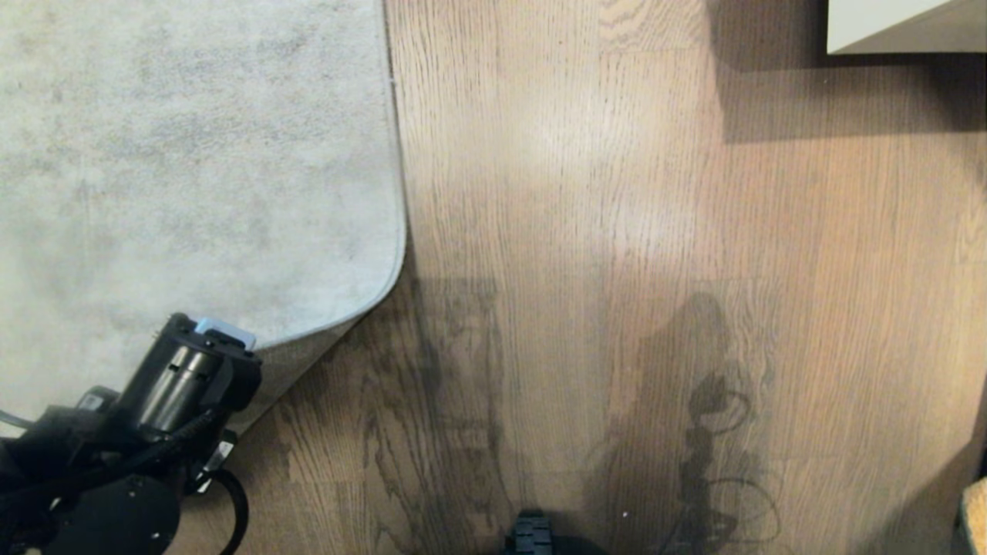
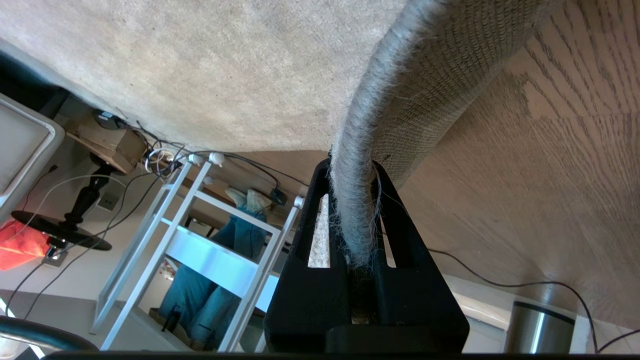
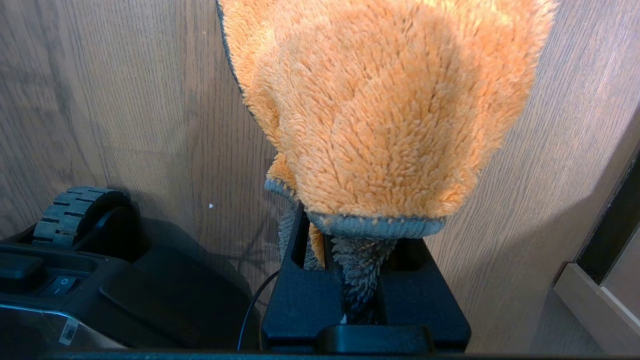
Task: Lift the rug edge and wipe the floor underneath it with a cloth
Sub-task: Lift up the carpet
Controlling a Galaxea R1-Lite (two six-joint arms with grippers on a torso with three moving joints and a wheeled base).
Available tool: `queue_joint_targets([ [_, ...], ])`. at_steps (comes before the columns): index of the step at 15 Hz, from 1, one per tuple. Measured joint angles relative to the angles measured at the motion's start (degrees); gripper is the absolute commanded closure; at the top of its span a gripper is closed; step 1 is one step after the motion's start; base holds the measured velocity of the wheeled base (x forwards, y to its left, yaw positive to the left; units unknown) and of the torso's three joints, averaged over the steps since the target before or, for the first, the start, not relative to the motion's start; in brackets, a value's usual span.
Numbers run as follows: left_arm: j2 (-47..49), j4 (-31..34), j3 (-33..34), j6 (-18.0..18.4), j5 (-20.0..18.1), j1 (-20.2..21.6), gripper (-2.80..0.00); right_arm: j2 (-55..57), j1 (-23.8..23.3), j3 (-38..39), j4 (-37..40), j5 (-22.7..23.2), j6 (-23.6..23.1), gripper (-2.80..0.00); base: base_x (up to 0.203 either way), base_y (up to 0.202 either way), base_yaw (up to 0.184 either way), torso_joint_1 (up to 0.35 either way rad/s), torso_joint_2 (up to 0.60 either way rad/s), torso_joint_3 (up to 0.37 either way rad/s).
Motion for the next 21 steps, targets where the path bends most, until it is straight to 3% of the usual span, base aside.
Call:
queue_joint_targets([
  [21,-1.3,0.0,1.6,0.1,0.1,0.0,0.0,0.0,0.0,0.0,0.0,0.0,0.0,0.0,0.0,0.0,0.0,0.0,0.0,0.0],
])
